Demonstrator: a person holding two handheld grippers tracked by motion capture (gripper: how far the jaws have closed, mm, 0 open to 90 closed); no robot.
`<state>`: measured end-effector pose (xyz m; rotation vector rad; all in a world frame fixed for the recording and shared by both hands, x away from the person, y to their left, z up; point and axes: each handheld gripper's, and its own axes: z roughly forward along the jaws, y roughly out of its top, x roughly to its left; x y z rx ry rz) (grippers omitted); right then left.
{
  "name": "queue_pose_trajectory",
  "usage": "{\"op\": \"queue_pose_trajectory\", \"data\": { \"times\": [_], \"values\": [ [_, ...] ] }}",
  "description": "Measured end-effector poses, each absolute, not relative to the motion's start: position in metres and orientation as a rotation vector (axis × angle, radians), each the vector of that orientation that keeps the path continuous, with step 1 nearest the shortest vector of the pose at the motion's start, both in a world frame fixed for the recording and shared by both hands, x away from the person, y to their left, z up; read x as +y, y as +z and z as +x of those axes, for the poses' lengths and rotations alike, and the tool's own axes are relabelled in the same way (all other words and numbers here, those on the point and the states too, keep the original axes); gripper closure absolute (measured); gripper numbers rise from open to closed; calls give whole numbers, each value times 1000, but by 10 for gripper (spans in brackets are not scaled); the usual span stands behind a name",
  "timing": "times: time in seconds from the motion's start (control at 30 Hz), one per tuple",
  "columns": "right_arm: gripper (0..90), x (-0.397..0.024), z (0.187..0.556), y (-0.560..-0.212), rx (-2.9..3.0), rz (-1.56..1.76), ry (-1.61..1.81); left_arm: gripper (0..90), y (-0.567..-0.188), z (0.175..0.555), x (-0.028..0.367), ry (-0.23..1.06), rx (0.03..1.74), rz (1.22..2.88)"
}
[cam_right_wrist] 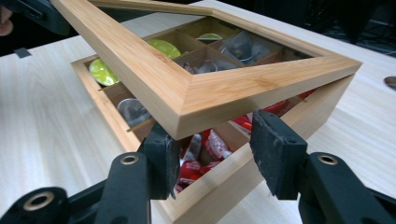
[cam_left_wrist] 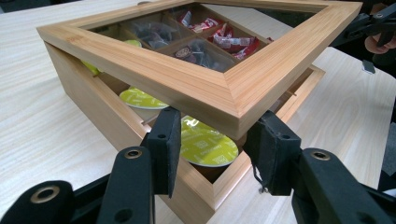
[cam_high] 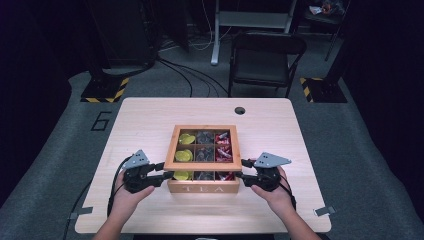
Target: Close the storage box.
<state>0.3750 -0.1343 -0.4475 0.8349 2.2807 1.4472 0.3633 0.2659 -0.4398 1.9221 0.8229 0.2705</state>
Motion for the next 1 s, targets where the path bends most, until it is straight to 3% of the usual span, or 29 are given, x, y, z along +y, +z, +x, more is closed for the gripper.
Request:
{"op": "queue_pose_trajectory", "data": {
  "times": [1.0],
  "values": [
    [519, -133, 358, -465, 2335, 873, 1390, 547, -463, 352, 264, 257, 847, 1952]
  ]
}}
